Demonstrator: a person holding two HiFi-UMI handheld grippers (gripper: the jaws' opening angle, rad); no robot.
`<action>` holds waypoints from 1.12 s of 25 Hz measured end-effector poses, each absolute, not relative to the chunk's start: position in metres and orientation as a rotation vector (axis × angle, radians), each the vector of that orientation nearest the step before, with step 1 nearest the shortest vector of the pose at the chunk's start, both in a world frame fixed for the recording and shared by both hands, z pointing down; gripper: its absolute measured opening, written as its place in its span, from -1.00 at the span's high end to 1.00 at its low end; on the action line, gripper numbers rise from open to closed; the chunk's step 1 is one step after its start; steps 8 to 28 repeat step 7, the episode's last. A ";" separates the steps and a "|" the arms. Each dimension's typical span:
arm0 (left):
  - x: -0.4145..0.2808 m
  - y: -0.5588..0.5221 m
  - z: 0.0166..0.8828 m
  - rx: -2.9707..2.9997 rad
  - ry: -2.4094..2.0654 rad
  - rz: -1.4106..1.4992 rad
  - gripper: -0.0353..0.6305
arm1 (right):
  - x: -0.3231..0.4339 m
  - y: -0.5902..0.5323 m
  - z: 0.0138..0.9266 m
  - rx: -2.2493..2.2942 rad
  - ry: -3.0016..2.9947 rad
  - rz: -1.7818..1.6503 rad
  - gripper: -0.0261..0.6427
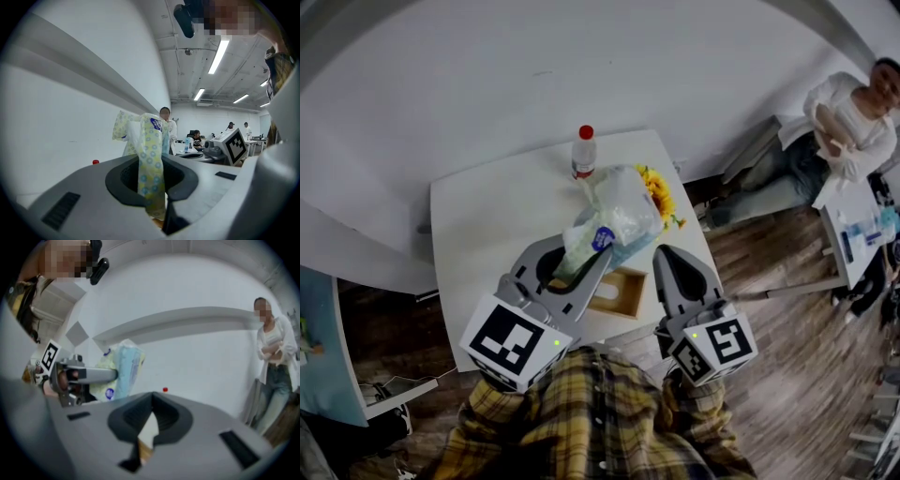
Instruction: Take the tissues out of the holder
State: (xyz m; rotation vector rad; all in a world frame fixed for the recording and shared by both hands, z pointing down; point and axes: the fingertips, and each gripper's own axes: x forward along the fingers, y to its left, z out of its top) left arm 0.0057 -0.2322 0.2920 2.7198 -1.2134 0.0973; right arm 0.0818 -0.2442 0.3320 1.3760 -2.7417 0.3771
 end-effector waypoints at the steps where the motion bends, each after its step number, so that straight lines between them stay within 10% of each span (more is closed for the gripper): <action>1: 0.007 -0.232 0.292 2.722 -1.209 0.097 0.70 | 0.083 -0.244 0.334 1.375 -2.736 0.372 0.89; 28: 0.011 -0.234 0.299 2.718 -1.191 0.106 0.70 | 0.090 -0.244 0.342 1.375 -2.710 0.369 0.89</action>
